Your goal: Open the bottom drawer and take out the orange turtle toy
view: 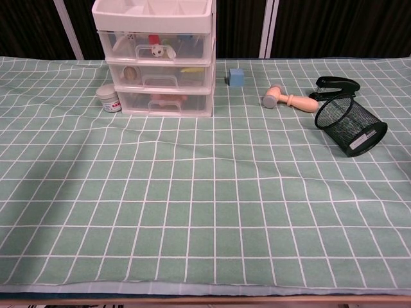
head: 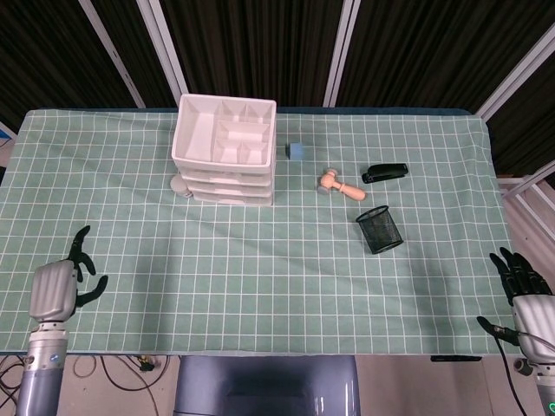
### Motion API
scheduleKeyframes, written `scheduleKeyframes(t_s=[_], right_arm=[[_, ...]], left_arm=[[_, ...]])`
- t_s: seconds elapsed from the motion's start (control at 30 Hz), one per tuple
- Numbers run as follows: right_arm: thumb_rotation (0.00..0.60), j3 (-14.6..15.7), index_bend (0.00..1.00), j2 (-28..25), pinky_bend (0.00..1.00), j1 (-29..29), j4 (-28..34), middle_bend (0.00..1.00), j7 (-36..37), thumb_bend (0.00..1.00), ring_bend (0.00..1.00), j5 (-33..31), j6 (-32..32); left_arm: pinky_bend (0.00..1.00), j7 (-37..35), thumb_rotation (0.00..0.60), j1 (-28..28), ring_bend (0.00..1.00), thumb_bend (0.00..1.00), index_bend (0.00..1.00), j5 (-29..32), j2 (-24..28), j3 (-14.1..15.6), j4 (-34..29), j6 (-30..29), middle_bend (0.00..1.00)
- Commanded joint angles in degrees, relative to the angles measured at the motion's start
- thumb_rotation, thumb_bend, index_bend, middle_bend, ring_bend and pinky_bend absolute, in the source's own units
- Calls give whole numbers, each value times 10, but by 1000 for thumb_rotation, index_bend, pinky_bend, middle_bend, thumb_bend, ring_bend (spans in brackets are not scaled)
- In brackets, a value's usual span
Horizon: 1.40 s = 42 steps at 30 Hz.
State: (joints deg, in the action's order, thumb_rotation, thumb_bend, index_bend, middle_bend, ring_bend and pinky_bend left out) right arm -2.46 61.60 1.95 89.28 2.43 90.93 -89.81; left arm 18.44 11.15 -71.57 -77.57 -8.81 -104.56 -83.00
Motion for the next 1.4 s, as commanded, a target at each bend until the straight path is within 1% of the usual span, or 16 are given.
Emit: scheduleKeyframes(t_s=[0.03, 0.07, 0.2, 0.23, 0.4, 0.53, 0.67, 0.87, 0.93, 1.03, 1.2, 1.4], right_arm=[[600, 0, 0, 0, 209, 0, 0, 0, -1, 6, 0, 1, 0], [600, 0, 0, 1, 209, 1, 0, 0, -1, 6, 0, 0, 1], [600, 0, 0, 0, 209, 2, 2, 0, 1, 9, 0, -3, 5], [600, 0, 0, 0, 209, 2, 3, 0, 2, 10, 0, -3, 5], [600, -1, 0, -1, 209, 2, 4, 0, 9, 10, 0, -7, 8], [600, -1, 0, -3, 209, 3, 6, 0, 16, 10, 0, -10, 11], [600, -2, 0, -4, 209, 4, 8, 0, 21, 10, 0, -13, 15], [600, -2, 0, -5, 209, 4, 10, 0, 27, 10, 0, -14, 18], [600, -2, 0, -6, 209, 5, 11, 0, 29, 10, 0, -15, 18], [600, -2, 0, -6, 209, 5, 11, 0, 30, 10, 0, -17, 20], [600, -3, 0, -6, 209, 5, 12, 0, 32, 10, 0, -18, 21], [600, -3, 0, -6, 209, 6, 13, 0, 32, 11, 0, -20, 23]], left_arm=[[986, -2, 600, 49, 963, 425, 139, 67, -44, -51, -5, 56, 941], [997, 2, 600, 65, 977, 433, 143, 87, -58, -64, -4, 70, 959], [1000, 5, 600, 106, 999, 457, 152, 150, -104, -101, 2, 106, 987], [1000, 2, 600, 121, 999, 463, 153, 178, -124, -115, 6, 118, 989], [1000, -7, 600, 168, 1000, 491, 153, 277, -189, -165, 33, 142, 997], [1000, -11, 600, 204, 1000, 500, 153, 334, -229, -194, 63, 158, 1000], [1000, -16, 600, 234, 1000, 504, 153, 363, -260, -213, 98, 167, 1000], [1000, -33, 600, 264, 1000, 505, 153, 394, -292, -233, 147, 185, 1000], [1000, -40, 600, 278, 1000, 505, 153, 416, -305, -245, 170, 198, 1000], [1000, -46, 600, 293, 1000, 506, 153, 435, -317, -255, 197, 214, 1000], [1000, -59, 600, 315, 1000, 512, 153, 446, -337, -263, 241, 232, 1000], [1000, -88, 600, 336, 1000, 521, 153, 464, -355, -284, 282, 258, 1000]])
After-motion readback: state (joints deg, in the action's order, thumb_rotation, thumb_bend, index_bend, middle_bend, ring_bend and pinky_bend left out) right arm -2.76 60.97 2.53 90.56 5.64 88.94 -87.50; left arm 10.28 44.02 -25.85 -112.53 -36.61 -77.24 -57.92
